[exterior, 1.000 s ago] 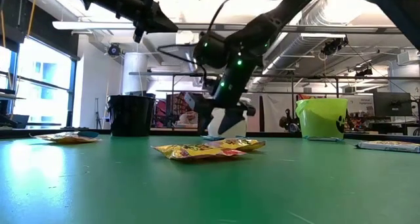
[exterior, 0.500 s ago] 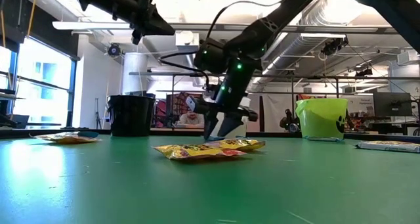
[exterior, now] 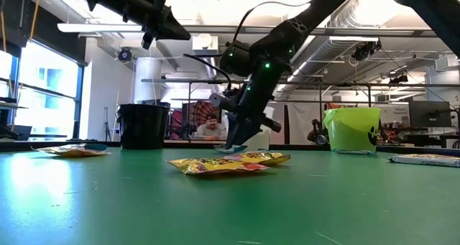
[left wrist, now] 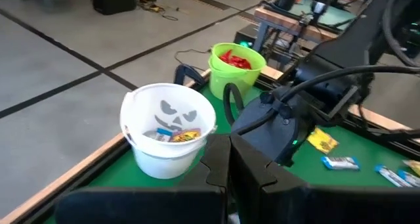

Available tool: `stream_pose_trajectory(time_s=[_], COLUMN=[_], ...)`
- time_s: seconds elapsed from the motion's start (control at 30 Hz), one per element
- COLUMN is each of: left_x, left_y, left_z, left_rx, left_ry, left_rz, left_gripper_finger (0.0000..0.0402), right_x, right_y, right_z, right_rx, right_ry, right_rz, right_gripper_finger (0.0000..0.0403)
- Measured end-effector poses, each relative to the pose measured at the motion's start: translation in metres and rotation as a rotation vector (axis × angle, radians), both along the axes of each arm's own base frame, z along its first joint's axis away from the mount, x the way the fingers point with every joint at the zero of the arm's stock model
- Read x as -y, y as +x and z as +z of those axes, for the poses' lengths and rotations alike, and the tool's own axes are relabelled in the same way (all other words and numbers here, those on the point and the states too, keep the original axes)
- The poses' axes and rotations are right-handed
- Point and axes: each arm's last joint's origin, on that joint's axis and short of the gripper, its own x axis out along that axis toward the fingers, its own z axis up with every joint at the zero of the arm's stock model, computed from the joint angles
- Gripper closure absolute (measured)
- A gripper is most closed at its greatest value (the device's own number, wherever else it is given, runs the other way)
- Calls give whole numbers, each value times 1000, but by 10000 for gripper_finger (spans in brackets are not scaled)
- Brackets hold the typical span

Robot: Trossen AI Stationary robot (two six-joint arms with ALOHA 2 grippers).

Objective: Sort candy by brand, put in halloween buckets
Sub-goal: Put the white candy into the white bucket

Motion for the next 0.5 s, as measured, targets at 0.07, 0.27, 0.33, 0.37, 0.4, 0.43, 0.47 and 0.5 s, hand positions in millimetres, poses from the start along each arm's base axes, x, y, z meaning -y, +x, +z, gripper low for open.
stream_pose_trajectory(time_s=[0.07, 0.27, 0.33, 0.37, 0.4, 0.43, 0.47, 0.5], left_x=[0, -1, -1, -1, -1, -1, -1, -1], left_y=[0, 0, 0, -1, -1, -1, -1, -1], left_z=[0, 0, 0, 0, 0, 0, 0, 0], left_rx=[-3, -3, -4, -5, -5, -5, -4, -2], left_ry=[4, 7, 10, 12, 13, 13, 14, 15], left_rz=[17, 25, 34, 41, 43, 44, 47, 47], left_gripper_finger=[401, 401, 401, 401, 401, 401, 401, 401], right_x=[2, 1, 0, 0, 0, 1, 1, 2], right_y=[-1, -4, -5, -6, -7, -9, -10, -13], right_z=[2, 19, 29, 36, 43, 50, 57, 64], right_rx=[10, 66, 96, 113, 130, 149, 168, 187], right_ry=[18, 68, 74, 72, 69, 65, 60, 55], right_rz=[12, 47, 58, 61, 62, 62, 63, 61], right_gripper_finger=[368, 390, 395, 397, 399, 400, 401, 401])
